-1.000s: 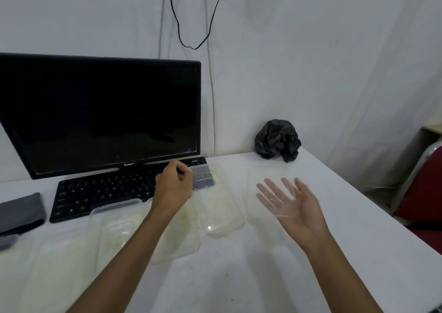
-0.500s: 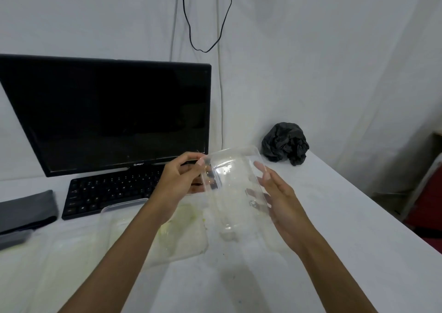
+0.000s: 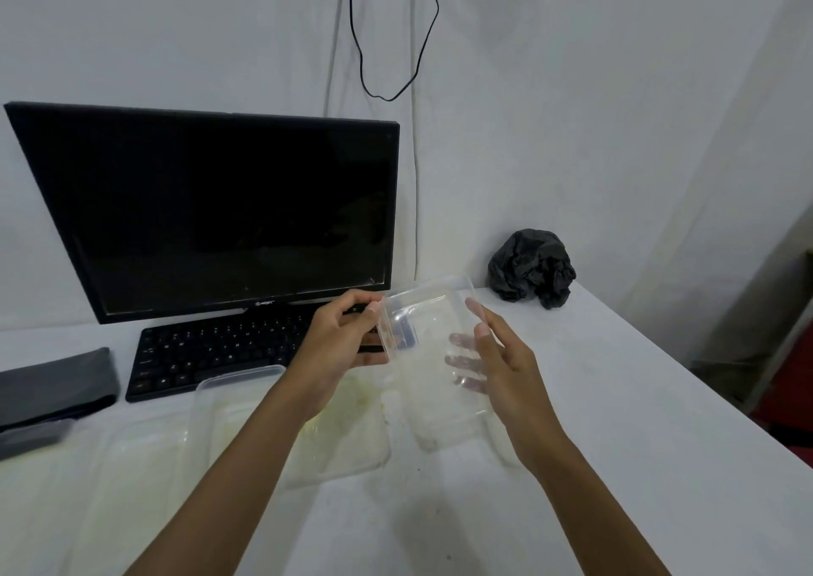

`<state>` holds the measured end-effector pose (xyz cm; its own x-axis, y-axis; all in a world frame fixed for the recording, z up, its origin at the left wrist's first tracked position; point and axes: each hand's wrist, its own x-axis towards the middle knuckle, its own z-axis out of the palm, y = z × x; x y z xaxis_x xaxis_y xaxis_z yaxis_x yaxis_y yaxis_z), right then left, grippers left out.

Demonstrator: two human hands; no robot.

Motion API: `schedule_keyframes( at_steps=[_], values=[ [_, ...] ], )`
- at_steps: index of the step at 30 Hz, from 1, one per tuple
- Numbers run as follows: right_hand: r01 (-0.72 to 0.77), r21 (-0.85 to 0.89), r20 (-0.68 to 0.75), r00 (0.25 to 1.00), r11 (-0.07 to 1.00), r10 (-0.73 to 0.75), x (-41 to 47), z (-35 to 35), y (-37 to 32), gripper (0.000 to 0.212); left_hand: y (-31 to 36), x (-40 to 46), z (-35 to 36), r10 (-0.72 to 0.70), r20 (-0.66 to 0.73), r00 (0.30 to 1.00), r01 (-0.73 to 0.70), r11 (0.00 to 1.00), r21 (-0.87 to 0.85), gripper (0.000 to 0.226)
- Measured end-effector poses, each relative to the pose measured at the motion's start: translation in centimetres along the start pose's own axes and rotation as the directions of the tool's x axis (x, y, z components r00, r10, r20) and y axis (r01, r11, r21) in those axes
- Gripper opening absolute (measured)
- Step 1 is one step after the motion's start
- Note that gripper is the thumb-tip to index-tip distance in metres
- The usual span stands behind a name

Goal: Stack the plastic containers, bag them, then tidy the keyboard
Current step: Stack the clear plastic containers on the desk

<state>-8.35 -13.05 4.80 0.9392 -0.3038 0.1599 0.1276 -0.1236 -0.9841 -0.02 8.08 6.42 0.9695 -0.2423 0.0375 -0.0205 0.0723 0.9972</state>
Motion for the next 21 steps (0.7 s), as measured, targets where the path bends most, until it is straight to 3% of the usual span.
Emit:
schedule_keyframes(
  at_steps=[21],
  values=[
    [-0.054,0.006,0.009,0.998,0.998,0.054,-0.16,-0.39,-0.52,0.042,0.57,-0.26,0.1,0.051,0.029,0.998,-0.049,0.998,-0.05,0.019]
  ],
)
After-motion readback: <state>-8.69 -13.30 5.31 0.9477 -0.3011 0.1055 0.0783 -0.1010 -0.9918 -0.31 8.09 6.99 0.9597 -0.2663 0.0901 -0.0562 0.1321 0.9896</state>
